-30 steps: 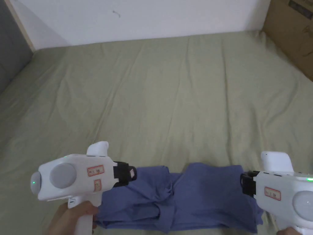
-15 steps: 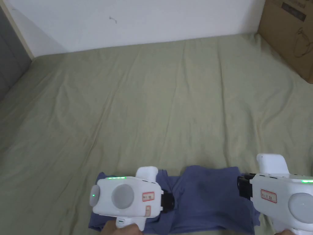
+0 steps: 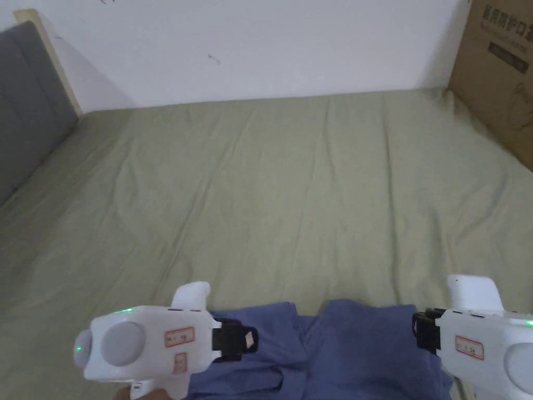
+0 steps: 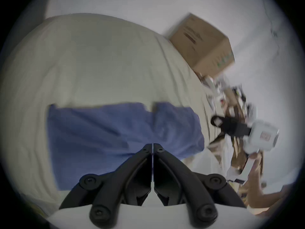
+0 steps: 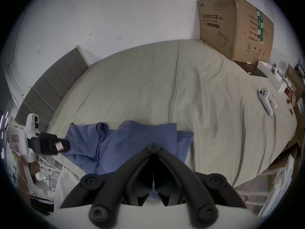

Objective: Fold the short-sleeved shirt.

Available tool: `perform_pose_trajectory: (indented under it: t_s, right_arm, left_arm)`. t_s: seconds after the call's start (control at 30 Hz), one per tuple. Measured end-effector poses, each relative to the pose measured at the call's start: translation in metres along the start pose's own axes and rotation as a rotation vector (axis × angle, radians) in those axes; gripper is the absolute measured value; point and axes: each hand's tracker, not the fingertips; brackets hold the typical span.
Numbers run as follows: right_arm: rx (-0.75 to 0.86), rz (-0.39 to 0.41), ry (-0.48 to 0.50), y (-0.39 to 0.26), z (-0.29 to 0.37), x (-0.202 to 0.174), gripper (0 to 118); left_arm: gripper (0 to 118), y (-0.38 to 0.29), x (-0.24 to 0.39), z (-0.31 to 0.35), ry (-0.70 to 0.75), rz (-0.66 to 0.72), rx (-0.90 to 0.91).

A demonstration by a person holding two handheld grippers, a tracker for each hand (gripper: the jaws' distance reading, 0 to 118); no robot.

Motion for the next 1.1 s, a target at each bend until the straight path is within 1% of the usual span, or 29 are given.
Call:
perform_pose_trajectory:
  t_s: [0.1,0.13,0.17,0.2,0.23,0.27,0.3,0.33,0.37,0.4,0.5,0.6,0.63,0.67,0.7,0.73,0.77,0.8,0.9,1.0,1.1]
  right_arm:
    - [-0.006,0.026,0.006,0.002,-0.004,-0.011,0]
    - [-0.012,0.044,0.008,0.004,-0.006,-0.016,0]
    - [-0.019,0.067,0.008,0.005,-0.008,-0.02,0]
    - [-0.025,0.092,0.005,0.007,-0.01,-0.025,0]
    - [-0.026,0.106,0.001,0.008,-0.012,-0.029,0]
    - [-0.029,0.118,-0.002,0.009,-0.014,-0.033,0]
    - [-0.032,0.125,-0.003,0.011,-0.017,-0.037,0]
    - [-0.034,0.129,-0.001,0.012,-0.019,-0.041,0]
    - [-0.037,0.132,0.003,0.013,-0.02,-0.044,0]
    - [-0.041,0.136,0.006,0.015,-0.023,-0.047,0]
    - [-0.054,0.159,0.0,0.019,-0.031,-0.057,0]
    - [-0.061,0.178,-0.007,0.022,-0.037,-0.065,0]
    - [-0.063,0.181,-0.006,0.022,-0.038,-0.067,0]
    - [-0.067,0.184,-0.002,0.023,-0.039,-0.07,0]
    - [-0.069,0.19,0.002,0.023,-0.04,-0.073,0]
    - [-0.069,0.196,0.004,0.023,-0.041,-0.075,0]
    - [-0.069,0.2,0.005,0.023,-0.041,-0.078,0]
    - [-0.068,0.205,0.006,0.022,-0.042,-0.08,0]
    - [-0.066,0.216,0.015,0.021,-0.043,-0.083,0]
    - [-0.073,0.204,0.026,0.02,-0.046,-0.084,0]
    - [-0.069,0.195,0.033,0.018,-0.046,-0.085,0]
  left_arm:
    - [2,0.002,-0.057,0.026,-0.001,0.139,0.039]
    - [4,0.0,-0.072,0.032,0.015,0.174,0.053]
    - [15,-0.003,-0.083,0.035,0.02,0.206,0.067]
    - [38,-0.006,-0.096,0.038,0.008,0.238,0.077]
    - [58,-0.008,-0.104,0.038,0.0,0.27,0.076]
    - [68,-0.011,-0.113,0.037,-0.016,0.304,0.074]
    - [68,-0.014,-0.122,0.033,-0.047,0.332,0.067]
    - [104,-0.017,-0.128,0.028,-0.074,0.35,0.044]
    - [117,-0.021,-0.122,0.024,-0.097,0.371,0.039]
    - [118,-0.026,-0.125,0.019,-0.13,0.4,0.06]
    - [118,-0.03,-0.138,-0.008,-0.212,0.469,0.033]
    - [118,-0.026,-0.132,-0.017,-0.281,0.432,0.06]
    - [110,-0.025,-0.133,-0.02,-0.297,0.433,0.043]
    - [77,-0.024,-0.133,-0.021,-0.331,0.454,0.031]
    - [16,-0.022,-0.135,-0.024,-0.343,0.464,0.022]
    - [9,-0.022,-0.133,-0.031,-0.279,0.459,0.001]
    - [9,-0.022,-0.137,-0.035,-0.236,0.452,-0.021]
    - [9,-0.02,-0.139,-0.035,-0.231,0.427,-0.038]
    - [9,-0.02,-0.151,-0.014,-0.278,0.451,-0.004]
    - [9,-0.015,-0.165,0.014,-0.252,0.437,0.022]
    - [9,-0.009,-0.184,0.052,-0.134,0.399,0.048]
